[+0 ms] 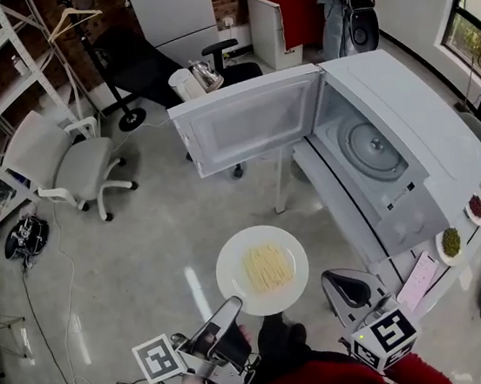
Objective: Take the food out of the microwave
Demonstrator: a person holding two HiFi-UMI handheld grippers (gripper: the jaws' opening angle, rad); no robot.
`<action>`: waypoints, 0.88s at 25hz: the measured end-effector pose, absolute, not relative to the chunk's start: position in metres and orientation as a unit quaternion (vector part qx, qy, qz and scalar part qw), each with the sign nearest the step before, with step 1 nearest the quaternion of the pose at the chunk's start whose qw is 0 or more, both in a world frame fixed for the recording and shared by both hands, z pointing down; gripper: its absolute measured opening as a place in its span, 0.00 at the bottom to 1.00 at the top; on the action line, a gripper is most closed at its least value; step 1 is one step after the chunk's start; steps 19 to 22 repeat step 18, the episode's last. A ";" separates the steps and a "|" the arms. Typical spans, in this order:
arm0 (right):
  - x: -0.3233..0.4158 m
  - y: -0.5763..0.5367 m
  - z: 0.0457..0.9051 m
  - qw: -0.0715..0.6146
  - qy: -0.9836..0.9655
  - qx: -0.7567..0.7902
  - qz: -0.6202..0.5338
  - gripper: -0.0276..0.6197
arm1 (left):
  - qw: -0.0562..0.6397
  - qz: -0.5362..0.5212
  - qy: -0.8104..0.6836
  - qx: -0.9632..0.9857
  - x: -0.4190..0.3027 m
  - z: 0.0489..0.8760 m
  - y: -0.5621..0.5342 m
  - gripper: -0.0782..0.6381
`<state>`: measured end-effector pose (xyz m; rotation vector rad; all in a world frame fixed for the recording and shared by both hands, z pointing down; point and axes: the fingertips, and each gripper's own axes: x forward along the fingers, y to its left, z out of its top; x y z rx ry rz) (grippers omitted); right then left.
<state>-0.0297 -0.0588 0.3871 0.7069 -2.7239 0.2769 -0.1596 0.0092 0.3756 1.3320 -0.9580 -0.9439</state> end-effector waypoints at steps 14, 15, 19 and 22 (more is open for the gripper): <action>-0.026 -0.066 0.389 0.160 -0.951 0.248 0.092 0.06 | 0.583 -0.405 -0.414 0.569 -0.157 0.375 0.004 0.13; -0.026 -0.066 0.389 0.160 -0.951 0.247 0.091 0.06 | 0.583 -0.405 -0.414 0.569 -0.157 0.375 0.004 0.13; -0.027 -0.068 0.388 0.159 -0.952 0.247 0.089 0.06 | 0.583 -0.405 -0.415 0.569 -0.158 0.375 0.002 0.13; -0.027 -0.068 0.388 0.159 -0.952 0.247 0.089 0.06 | 0.583 -0.405 -0.415 0.569 -0.158 0.375 0.002 0.13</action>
